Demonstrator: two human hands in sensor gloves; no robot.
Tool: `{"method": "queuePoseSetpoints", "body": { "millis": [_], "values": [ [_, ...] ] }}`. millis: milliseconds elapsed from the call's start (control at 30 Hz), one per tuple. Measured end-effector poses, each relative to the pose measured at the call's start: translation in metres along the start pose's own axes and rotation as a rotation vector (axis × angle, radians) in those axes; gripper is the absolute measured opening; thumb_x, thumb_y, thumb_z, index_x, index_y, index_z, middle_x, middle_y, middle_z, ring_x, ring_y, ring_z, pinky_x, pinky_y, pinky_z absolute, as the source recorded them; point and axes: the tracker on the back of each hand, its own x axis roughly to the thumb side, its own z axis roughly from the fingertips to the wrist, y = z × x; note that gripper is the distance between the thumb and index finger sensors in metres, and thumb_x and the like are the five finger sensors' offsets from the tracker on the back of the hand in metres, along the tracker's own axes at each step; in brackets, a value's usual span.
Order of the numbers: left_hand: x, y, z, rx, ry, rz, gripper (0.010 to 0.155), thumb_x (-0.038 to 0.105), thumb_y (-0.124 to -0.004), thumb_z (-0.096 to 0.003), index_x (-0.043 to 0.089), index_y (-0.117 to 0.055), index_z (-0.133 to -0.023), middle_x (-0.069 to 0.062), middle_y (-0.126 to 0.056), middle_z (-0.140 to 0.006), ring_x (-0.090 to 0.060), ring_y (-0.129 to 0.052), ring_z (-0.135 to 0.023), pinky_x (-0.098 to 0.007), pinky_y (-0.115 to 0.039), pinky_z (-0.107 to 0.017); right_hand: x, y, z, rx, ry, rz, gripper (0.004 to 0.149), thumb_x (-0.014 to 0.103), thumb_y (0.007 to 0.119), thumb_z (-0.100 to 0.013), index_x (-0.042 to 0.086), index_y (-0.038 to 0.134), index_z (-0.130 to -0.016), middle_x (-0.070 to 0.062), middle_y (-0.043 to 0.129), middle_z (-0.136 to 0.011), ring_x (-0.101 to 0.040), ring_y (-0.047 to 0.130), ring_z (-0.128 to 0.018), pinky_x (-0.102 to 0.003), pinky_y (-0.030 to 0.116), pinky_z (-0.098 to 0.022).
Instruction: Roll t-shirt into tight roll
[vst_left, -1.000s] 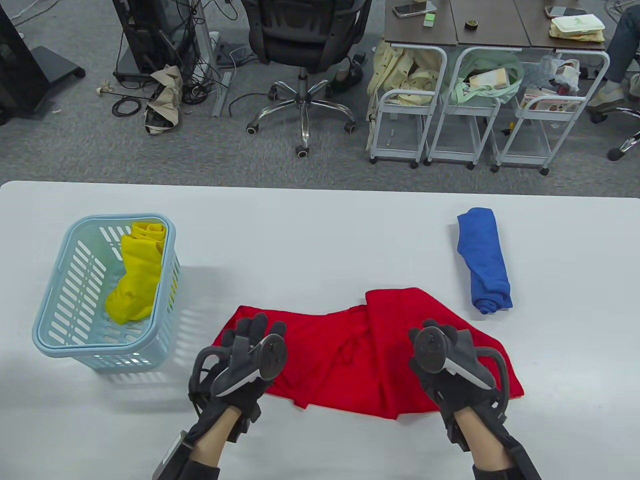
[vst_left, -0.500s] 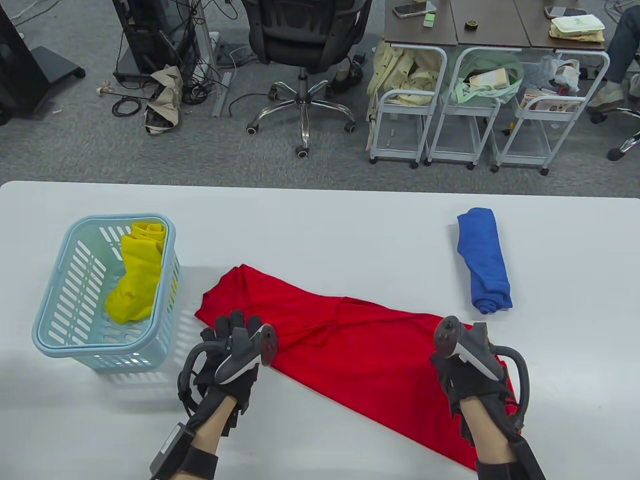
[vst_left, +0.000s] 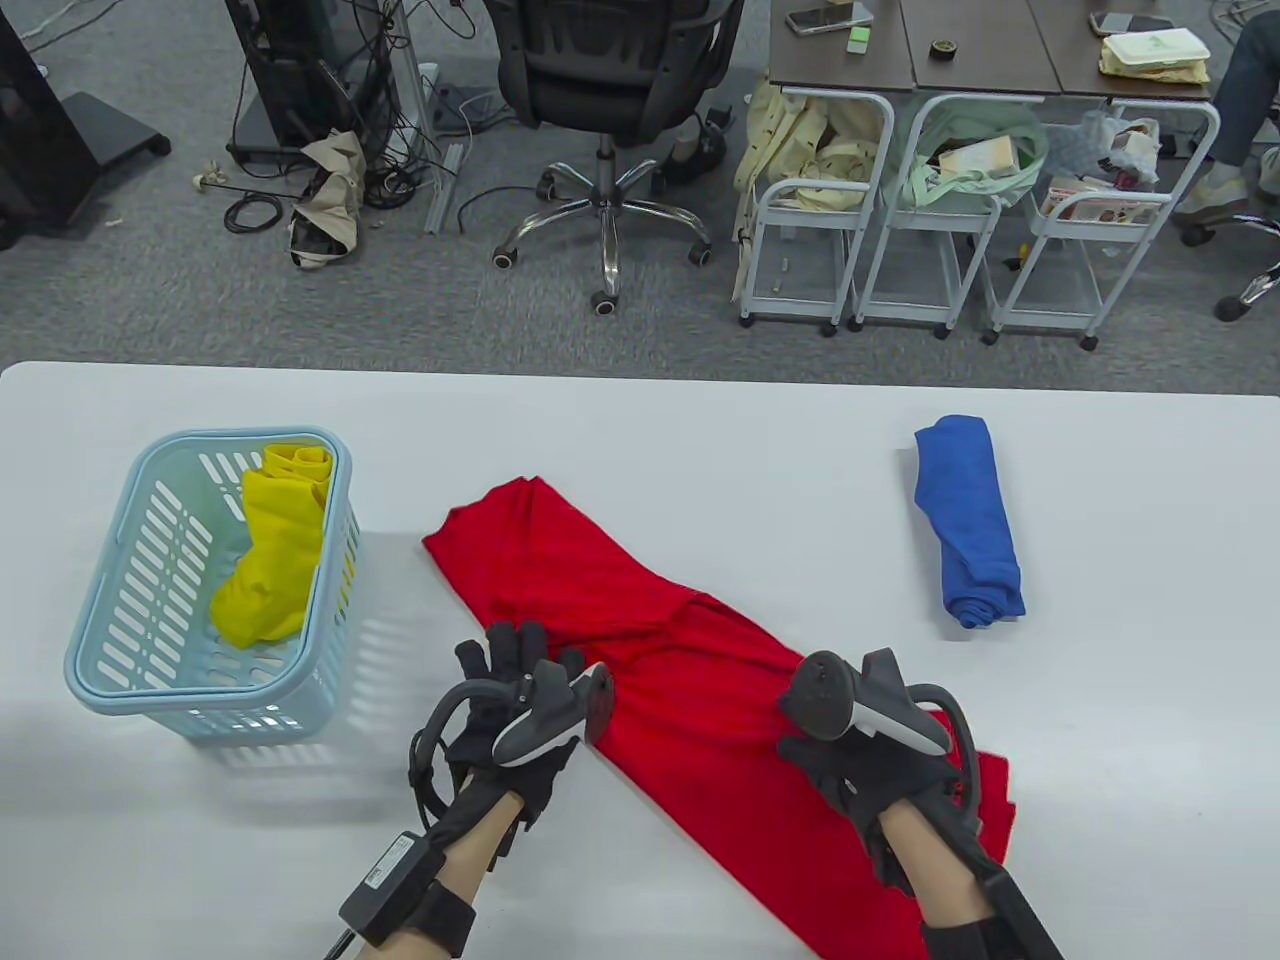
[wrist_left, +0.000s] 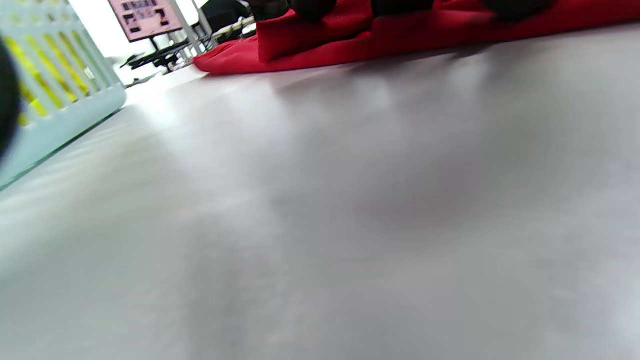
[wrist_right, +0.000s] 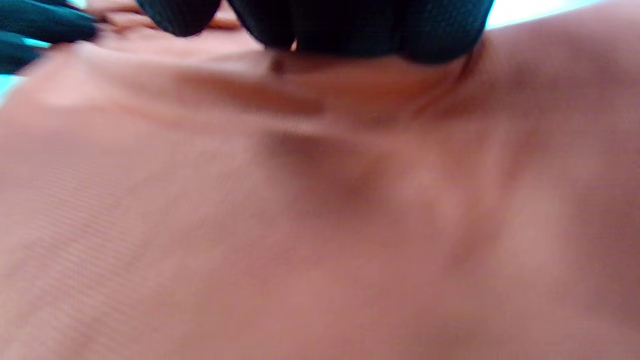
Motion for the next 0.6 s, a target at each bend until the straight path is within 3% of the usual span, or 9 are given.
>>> {"method": "queuePoseSetpoints", "body": {
  "millis": [67, 133, 200, 267, 300, 367, 433, 533, 600],
  "values": [
    [-0.001, 0.007, 0.012, 0.103, -0.001, 0.030, 0.071, 0.063, -0.044, -0.0537, 0.031, -0.050, -0.117, -0.014, -0.031, -0.128, -0.046, -0.032, -0.115, -0.070, -0.032, -0.077, 0.008, 0.002, 0.003, -0.022, -0.102, -0.084, 0.053, 0.044, 0.065, -0.059, 0.020, 0.065, -0.106, -0.008, 0.082, -0.098, -0.031, 0.088, -0.083, -0.049, 0.070, -0.060],
    [0.002, 0.014, 0.023, 0.138, -0.054, 0.090, 0.073, 0.064, -0.044, -0.0535, 0.030, -0.050, -0.117, -0.014, -0.040, -0.128, -0.046, -0.043, -0.114, -0.068, -0.041, -0.078, 0.012, 0.000, 0.001, -0.069, -0.120, -0.091, 0.053, 0.042, 0.065, -0.060, 0.022, 0.059, -0.109, -0.010, 0.073, -0.105, -0.034, 0.077, -0.091, -0.052, 0.062, -0.066],
    [0.007, 0.012, 0.025, 0.069, -0.138, 0.213, 0.074, 0.065, -0.044, -0.0529, 0.029, -0.048, -0.118, -0.013, -0.047, -0.127, -0.043, -0.050, -0.114, -0.066, -0.044, -0.078, 0.015, 0.004, -0.004, -0.071, -0.092, -0.026, 0.057, 0.042, 0.065, -0.061, 0.026, 0.050, -0.113, -0.008, 0.053, -0.117, -0.037, 0.057, -0.107, -0.057, 0.052, -0.072],
    [0.016, -0.002, 0.016, -0.085, -0.199, 0.322, 0.078, 0.067, -0.042, -0.0518, 0.030, -0.034, -0.120, -0.015, -0.042, -0.128, -0.044, -0.047, -0.114, -0.067, -0.043, -0.079, 0.017, 0.016, -0.013, -0.008, -0.061, 0.034, 0.064, 0.042, 0.067, -0.059, 0.029, 0.039, -0.116, -0.006, 0.031, -0.123, -0.040, 0.031, -0.115, -0.062, 0.040, -0.076],
    [0.019, -0.009, 0.011, -0.168, -0.192, 0.310, 0.080, 0.068, -0.042, -0.0516, 0.029, -0.024, -0.119, -0.017, -0.024, -0.127, -0.047, -0.033, -0.114, -0.066, -0.038, -0.079, 0.017, 0.025, -0.018, 0.033, -0.052, 0.053, 0.067, 0.043, 0.068, -0.059, 0.030, 0.036, -0.116, -0.006, 0.028, -0.123, -0.040, 0.027, -0.115, -0.062, 0.039, -0.076],
    [0.022, -0.016, 0.004, -0.209, -0.170, 0.133, 0.081, 0.069, -0.037, -0.0505, 0.030, -0.005, -0.114, -0.014, -0.002, -0.123, -0.044, -0.015, -0.114, -0.067, -0.030, -0.080, 0.017, 0.035, -0.022, 0.095, -0.036, 0.071, 0.072, 0.044, 0.068, -0.058, 0.030, 0.027, -0.115, -0.004, 0.017, -0.120, -0.038, 0.020, -0.113, -0.060, 0.036, -0.076],
    [0.017, -0.012, 0.000, -0.151, -0.162, 0.045, 0.079, 0.069, -0.032, -0.0491, 0.034, -0.006, -0.114, -0.013, -0.008, -0.125, -0.044, -0.022, -0.115, -0.066, -0.032, -0.079, 0.020, 0.029, -0.018, 0.055, -0.039, 0.090, 0.069, 0.044, 0.068, -0.058, 0.027, 0.033, -0.116, -0.005, 0.026, -0.121, -0.038, 0.030, -0.113, -0.059, 0.041, -0.075],
    [0.014, 0.001, 0.010, 0.010, -0.126, 0.157, 0.066, 0.053, -0.057, -0.0566, 0.034, -0.035, -0.116, -0.011, -0.027, -0.127, -0.041, -0.031, -0.116, -0.064, -0.036, -0.081, 0.032, 0.022, -0.007, 0.006, -0.082, 0.110, 0.062, 0.045, 0.068, -0.058, 0.023, 0.050, -0.113, -0.009, 0.049, -0.117, -0.037, 0.056, -0.106, -0.054, 0.054, -0.072],
    [0.014, 0.003, 0.017, 0.116, -0.188, 0.069, 0.065, 0.057, -0.053, -0.0554, 0.035, -0.042, -0.116, -0.008, -0.041, -0.127, -0.038, -0.045, -0.116, -0.061, -0.043, -0.081, 0.037, 0.019, 0.000, -0.017, -0.096, 0.121, 0.058, 0.045, 0.067, -0.058, 0.022, 0.058, -0.110, -0.011, 0.062, -0.112, -0.035, 0.075, -0.095, -0.051, 0.064, -0.066]
  ]
}}
